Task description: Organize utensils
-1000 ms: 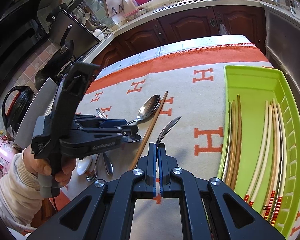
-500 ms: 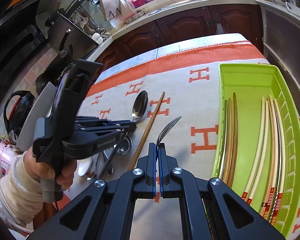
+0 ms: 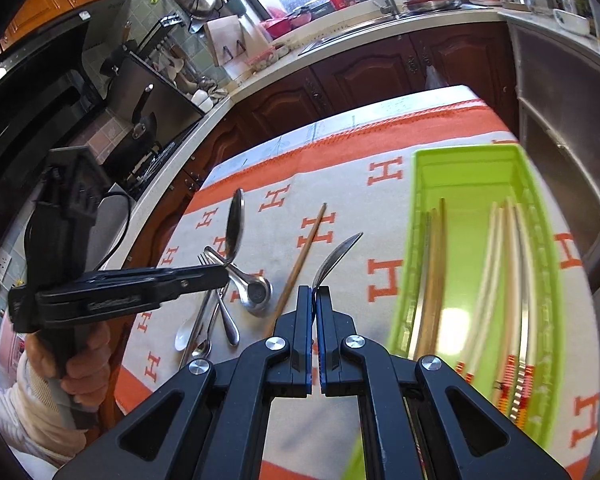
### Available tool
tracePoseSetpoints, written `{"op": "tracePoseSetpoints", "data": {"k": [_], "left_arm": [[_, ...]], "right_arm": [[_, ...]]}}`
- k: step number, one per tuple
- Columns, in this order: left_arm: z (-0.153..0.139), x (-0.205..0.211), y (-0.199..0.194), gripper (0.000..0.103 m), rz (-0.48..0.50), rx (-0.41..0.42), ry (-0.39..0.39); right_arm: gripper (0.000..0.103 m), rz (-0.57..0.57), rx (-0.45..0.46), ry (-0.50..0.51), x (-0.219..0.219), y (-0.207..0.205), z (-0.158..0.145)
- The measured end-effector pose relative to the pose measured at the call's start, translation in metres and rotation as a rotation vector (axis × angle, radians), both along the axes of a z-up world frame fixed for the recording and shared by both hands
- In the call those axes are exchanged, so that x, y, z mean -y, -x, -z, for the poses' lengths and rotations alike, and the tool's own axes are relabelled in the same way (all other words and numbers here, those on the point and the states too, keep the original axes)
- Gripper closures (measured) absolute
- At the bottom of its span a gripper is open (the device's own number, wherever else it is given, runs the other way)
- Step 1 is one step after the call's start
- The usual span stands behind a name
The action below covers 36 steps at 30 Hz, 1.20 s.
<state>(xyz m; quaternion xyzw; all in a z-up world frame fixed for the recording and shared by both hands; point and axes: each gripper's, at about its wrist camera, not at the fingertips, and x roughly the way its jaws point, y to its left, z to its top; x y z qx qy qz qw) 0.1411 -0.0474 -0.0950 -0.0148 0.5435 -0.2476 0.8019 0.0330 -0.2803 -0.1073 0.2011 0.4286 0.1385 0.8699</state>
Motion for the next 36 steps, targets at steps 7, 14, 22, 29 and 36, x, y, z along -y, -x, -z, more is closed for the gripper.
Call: {"op": "tracePoseSetpoints", "data": {"k": [7,14,22,29,36], "left_arm": [[-0.030,0.063,0.025,0.100,0.020,0.021,0.056],[-0.027,0.124,0.034,0.100,0.025,-0.008,0.079],[0.022,0.157,0.019,0.100,0.011,-0.068,0.062],[0.037,0.170,0.017,0.100,0.045,-0.070,0.013],[0.018,0.164,0.025,0.100,0.084,-0.034,-0.001]], "right_arm": [[0.101,0.061,0.016,0.082,0.043,0.023,-0.022],[0.101,0.064,-0.015,0.207,0.082,0.029,-0.023],[0.101,0.027,-0.078,0.284,0.098,0.015,0.006],[0.098,0.014,-0.135,0.281,0.097,0.002,0.033],[0.078,0.028,-0.118,0.253,0.081,-0.002,0.029]]}}
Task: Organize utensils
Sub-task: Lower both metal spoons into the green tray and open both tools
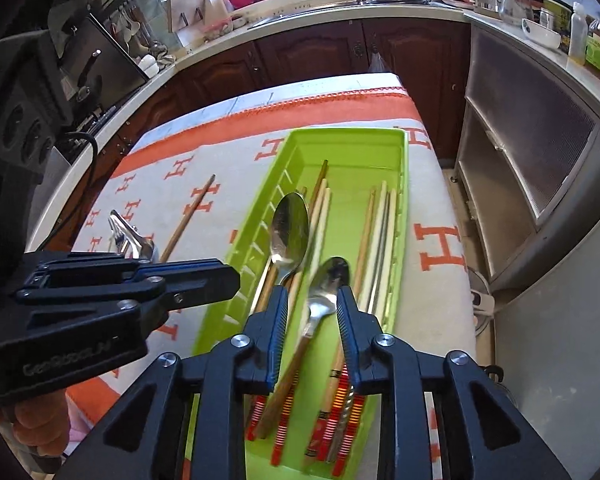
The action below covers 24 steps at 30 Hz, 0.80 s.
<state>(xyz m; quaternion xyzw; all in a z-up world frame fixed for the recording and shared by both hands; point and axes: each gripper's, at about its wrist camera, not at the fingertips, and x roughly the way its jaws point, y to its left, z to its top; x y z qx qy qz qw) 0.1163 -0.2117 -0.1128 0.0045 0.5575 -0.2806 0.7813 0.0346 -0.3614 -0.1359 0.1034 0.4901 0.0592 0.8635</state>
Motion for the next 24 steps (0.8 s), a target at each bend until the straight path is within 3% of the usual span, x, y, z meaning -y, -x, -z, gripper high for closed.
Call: {"op": "tracePoseSetpoints", "data": {"k": [11,16,24], "left_arm": [[-0.024,-0.056,0.019,0.095,-0.050,0.078,-0.087],[-0.025,-0.098,0.021,0.077,-0.123,0.094,-0.118],[-0.032,-0.158,0.023,0.077,-0.244,0.154,-0.179]], "right_arm": [[0.072,0.007,0.025,-0.009,-0.022,0.014,-0.018],[0.070,-0.008,0.043,-0.015,-0.040,0.018,-0.030],[0.068,-0.078,0.073,-0.012,-0.082,0.017,-0.048]]}}
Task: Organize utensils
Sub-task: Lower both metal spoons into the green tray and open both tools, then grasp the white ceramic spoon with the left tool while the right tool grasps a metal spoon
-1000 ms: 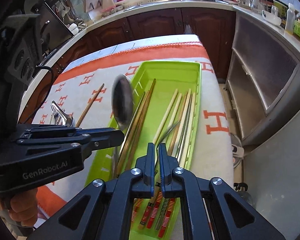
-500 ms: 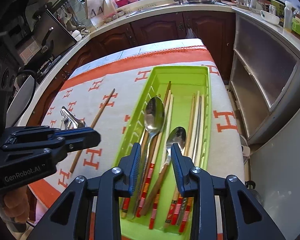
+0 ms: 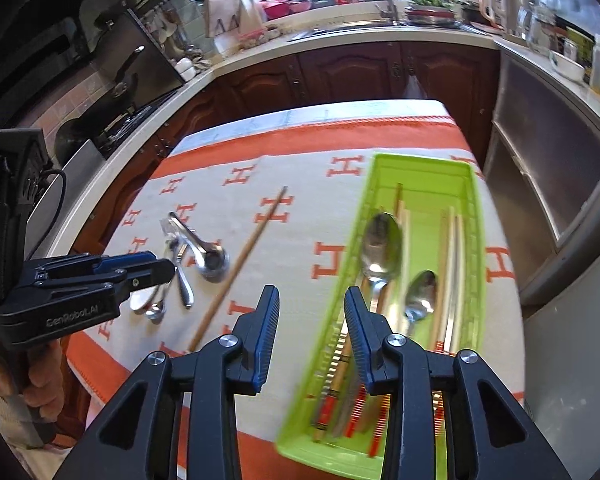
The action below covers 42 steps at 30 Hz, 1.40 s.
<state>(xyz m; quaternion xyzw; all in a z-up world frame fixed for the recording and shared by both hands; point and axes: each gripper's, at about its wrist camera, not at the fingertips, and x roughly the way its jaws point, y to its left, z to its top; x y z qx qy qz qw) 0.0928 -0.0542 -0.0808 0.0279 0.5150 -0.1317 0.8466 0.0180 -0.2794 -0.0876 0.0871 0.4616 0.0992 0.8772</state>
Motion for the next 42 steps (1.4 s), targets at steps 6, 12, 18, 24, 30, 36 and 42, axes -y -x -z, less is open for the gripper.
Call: {"op": "tracePoseSetpoints", "data": {"k": [6,12,18,24,30,36,42], "left_arm": [[-0.001,-0.033,0.003,0.077,-0.042,0.024,-0.018],[0.004,-0.060,0.000,0.077,-0.076,0.035,-0.036],[0.023,-0.099,-0.014,0.077,-0.109,-0.007,0.017],[0.057,-0.140,-0.028,0.077,-0.129,-0.085,0.103],[0.079,-0.157,-0.035,0.077,-0.114,-0.132,0.197],[0.089,-0.153,-0.041,0.077,-0.073,-0.143,0.228],[0.098,-0.147,-0.041,0.077,-0.053,-0.154,0.222]], "right_arm": [[0.067,-0.060,-0.006,-0.031,-0.038,-0.013,-0.005],[0.067,-0.126,-0.030,-0.050,-0.079,-0.033,0.001],[0.067,-0.183,-0.049,-0.039,-0.115,-0.062,0.015],[0.067,-0.237,-0.104,-0.040,-0.137,-0.092,0.042],[0.068,-0.241,-0.142,-0.005,-0.147,-0.118,0.073],[0.077,-0.255,-0.172,0.030,-0.155,-0.132,0.098],[0.081,-0.277,-0.158,0.067,-0.163,-0.131,0.108]]}}
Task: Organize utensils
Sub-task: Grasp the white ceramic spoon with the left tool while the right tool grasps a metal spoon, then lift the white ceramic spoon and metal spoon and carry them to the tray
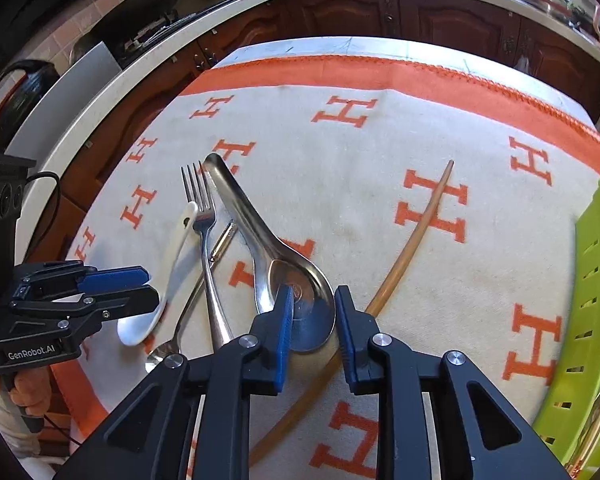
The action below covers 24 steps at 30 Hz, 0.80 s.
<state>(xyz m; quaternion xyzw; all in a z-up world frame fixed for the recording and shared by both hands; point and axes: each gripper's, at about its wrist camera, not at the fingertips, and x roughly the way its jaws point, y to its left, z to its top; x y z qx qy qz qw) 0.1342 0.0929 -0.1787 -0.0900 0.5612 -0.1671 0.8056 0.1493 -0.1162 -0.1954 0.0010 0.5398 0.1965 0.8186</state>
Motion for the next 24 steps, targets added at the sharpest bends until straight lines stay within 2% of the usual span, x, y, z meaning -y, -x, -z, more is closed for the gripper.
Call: {"op": "tracePoseSetpoints", "data": {"k": [2,6,10,16,17,19,24], "left_arm": [[0.001,0.002,0.002,0.077,0.006,0.011,0.001],[0.002,0.003,0.006,0.075,0.015,0.025,0.002],[0.002,0.006,0.012,0.069,0.029,0.044,-0.005],[0.001,0.010,0.019,0.069,-0.002,0.085,-0.035],[0.001,0.011,0.020,0.070,-0.009,0.091,-0.040],[0.002,0.011,0.022,0.083,-0.019,0.099,-0.055],[0.003,0.010,0.025,0.094,-0.022,0.080,-0.037]], "right_arm": [[0.081,-0.008,0.017,0.016,-0.003,0.002,0.001],[0.089,-0.037,0.056,0.059,-0.010,0.013,-0.001],[0.094,-0.052,0.071,0.051,-0.012,0.023,-0.003],[0.098,-0.039,0.080,0.025,-0.010,0.030,-0.006],[0.099,-0.033,0.079,0.016,-0.009,0.031,-0.007],[0.100,-0.019,0.074,0.000,-0.007,0.032,-0.009],[0.102,0.000,0.070,-0.028,-0.005,0.036,-0.015]]}}
